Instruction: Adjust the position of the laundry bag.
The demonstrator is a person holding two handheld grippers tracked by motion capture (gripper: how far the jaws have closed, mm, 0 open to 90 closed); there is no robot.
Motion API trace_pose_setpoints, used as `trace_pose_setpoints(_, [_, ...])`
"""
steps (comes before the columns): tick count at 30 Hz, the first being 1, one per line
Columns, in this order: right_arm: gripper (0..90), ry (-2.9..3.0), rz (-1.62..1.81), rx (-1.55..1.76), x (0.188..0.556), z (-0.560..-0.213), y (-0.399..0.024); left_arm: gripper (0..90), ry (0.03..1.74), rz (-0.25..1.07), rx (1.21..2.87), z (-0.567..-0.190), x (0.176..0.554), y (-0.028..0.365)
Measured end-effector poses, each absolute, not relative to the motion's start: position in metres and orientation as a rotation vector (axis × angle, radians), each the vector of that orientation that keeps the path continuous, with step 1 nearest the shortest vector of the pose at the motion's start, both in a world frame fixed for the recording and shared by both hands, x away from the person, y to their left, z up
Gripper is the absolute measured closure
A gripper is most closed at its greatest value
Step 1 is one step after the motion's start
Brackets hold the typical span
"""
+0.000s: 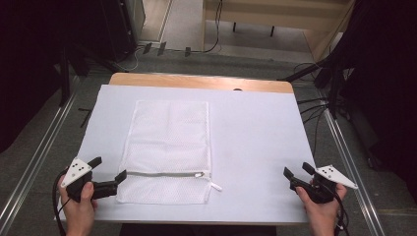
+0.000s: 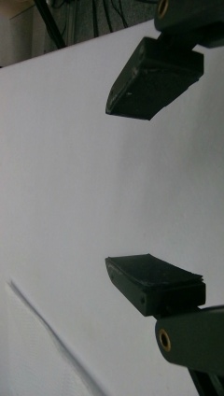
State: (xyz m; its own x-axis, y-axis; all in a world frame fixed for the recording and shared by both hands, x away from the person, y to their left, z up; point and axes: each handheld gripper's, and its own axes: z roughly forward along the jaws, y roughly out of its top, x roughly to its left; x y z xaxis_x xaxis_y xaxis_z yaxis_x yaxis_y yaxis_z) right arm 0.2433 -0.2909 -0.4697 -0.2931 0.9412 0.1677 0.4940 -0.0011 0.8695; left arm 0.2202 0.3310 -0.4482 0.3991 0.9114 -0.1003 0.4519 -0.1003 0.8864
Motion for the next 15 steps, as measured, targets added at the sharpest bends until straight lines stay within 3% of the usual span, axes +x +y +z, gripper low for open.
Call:
trace_pose_setpoints(6, [25.2, 1.828, 1.246, 1.444, 0.244, -0.466, -0.278, 0.0, 1.200, 0.619, 1.727, -0.449, 0.221, 0.329])
trace_pose_setpoints(9, [32.2, 1.837, 1.285, 1.427, 0.249, -0.459, -0.267, 0.0, 1.197, 0.618, 1.715, -0.449, 0.221, 0.329])
trace_pose_setpoints(14, [33.8, 1.876, 1.305, 1.410, 0.268, -0.447, -0.232, 0.0, 1.195, 0.621, 1.717, -0.449, 0.221, 0.328])
trace_pose_setpoints(15, [38.3, 1.869, 1.307, 1.407, 0.270, -0.446, -0.226, 0.0, 1.197, 0.624, 1.716, -0.448, 0.220, 0.328])
